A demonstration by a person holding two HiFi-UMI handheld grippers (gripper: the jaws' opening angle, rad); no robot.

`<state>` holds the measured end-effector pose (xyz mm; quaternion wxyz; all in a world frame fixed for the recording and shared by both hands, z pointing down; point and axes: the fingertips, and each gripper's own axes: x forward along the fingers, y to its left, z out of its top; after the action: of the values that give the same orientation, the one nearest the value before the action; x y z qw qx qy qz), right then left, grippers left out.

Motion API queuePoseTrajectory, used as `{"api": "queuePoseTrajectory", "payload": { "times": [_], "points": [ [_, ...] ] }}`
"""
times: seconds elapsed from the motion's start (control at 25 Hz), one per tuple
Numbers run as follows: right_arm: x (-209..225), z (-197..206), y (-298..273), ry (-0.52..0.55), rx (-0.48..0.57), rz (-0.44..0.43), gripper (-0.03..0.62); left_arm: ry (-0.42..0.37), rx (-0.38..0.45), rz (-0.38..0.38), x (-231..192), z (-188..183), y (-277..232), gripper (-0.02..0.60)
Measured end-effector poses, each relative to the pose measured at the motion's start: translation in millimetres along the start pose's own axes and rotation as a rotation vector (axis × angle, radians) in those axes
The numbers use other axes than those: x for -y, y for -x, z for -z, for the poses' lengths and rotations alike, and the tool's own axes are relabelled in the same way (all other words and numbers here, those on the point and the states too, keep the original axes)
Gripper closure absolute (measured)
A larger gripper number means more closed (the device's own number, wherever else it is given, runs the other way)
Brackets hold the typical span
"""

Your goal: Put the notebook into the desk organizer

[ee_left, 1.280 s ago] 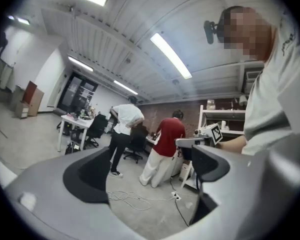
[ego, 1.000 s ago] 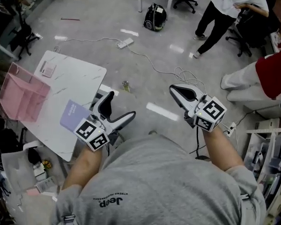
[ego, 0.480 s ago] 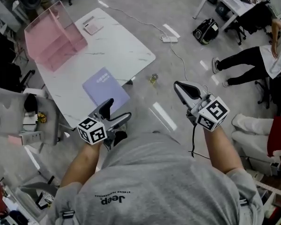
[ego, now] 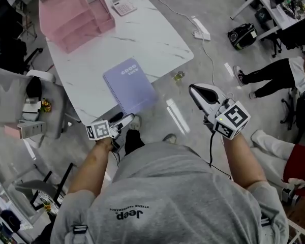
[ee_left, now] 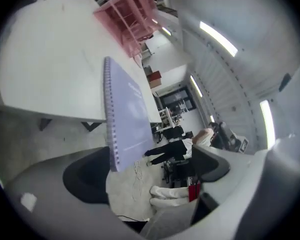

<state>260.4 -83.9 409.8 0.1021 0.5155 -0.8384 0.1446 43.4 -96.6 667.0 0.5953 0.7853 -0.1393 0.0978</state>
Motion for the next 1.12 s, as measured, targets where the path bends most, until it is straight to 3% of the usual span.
{"api": "queuePoseTrajectory", "payload": {
  "times": [0.32,0.6,0.64,0.68,0.8,0.88,1.12],
  "points": [
    [3,20,-3,-0.023,-0.070,0.032,0.592,0.164,0.021,0.079,-35,-18,-51,0.037],
    [9,29,2,-0.039,-0.100,0.050,0.592,0.222,0.015,0.126,-34,-23,-79,0.044],
    [11,30,3,-0.043,-0.105,0.053,0.592,0.224,0.012,0.127,-34,-23,-81,0.070],
    [12,32,4,-0.046,-0.109,0.055,0.592,0.224,0.012,0.121,-35,-23,-83,0.137],
    [13,36,4,-0.051,-0.117,0.053,0.592,0.227,0.021,0.090,-39,-21,-85,0.443],
    [13,37,4,-0.051,-0.118,0.049,0.592,0.227,0.024,0.107,-33,-21,-87,0.484],
    [16,29,1,-0.048,-0.104,0.038,0.592,0.132,0.004,0.147,6,-34,-76,0.491]
  ]
}}
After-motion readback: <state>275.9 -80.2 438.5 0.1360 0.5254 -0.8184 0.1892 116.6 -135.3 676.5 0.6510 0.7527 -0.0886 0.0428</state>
